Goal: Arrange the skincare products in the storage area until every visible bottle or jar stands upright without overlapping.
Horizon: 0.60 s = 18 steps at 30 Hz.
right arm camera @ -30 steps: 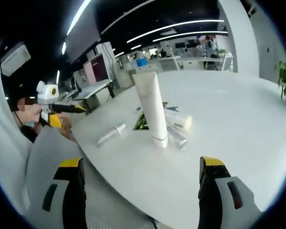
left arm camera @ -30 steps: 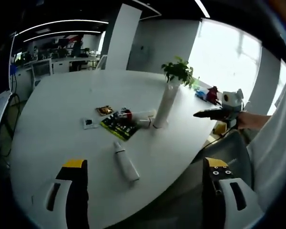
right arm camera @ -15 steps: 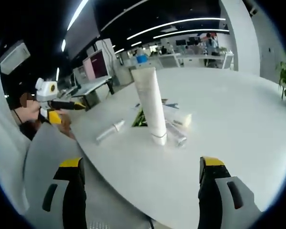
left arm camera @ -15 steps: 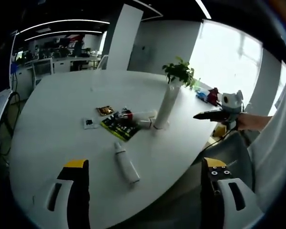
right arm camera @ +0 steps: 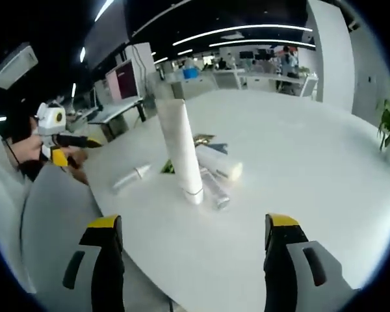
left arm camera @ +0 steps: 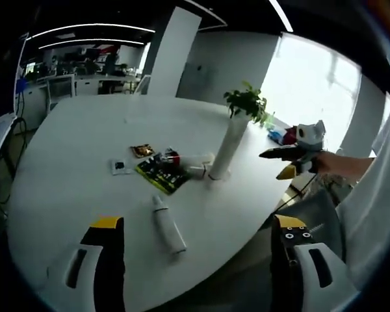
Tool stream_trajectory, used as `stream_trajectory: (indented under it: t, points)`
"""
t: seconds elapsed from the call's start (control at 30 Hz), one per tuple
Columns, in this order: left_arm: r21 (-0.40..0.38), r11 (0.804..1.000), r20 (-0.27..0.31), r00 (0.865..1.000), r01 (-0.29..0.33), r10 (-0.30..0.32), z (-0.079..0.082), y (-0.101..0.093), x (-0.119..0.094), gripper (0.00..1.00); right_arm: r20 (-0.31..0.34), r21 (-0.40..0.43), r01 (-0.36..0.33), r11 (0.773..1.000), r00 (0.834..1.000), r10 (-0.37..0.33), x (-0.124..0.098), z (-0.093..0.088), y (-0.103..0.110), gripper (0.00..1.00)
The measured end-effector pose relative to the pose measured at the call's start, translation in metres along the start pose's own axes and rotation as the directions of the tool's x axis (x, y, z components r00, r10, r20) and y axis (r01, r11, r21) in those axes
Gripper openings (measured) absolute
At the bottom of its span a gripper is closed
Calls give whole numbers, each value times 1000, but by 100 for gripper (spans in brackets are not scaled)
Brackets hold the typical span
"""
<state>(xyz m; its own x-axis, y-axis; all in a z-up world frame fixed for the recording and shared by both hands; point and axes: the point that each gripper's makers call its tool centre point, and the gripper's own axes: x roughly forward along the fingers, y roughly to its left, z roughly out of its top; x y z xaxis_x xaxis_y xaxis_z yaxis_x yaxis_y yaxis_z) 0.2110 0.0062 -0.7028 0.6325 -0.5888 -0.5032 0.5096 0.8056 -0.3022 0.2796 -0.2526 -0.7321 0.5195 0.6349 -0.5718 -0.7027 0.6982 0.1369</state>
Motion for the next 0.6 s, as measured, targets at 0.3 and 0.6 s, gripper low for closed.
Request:
stream_trajectory:
  t: [0.3, 0.6]
  points:
    - [4, 1000, -3, 1000, -10, 11, 5, 7, 5, 86, -36, -46, 5, 999, 999, -7, 11, 8, -20, 88]
    - [2, 1000, -34, 999, 7, -6, 0, 2, 14, 84, -59, -78, 7, 997, 998, -12, 22, 19, -39, 85]
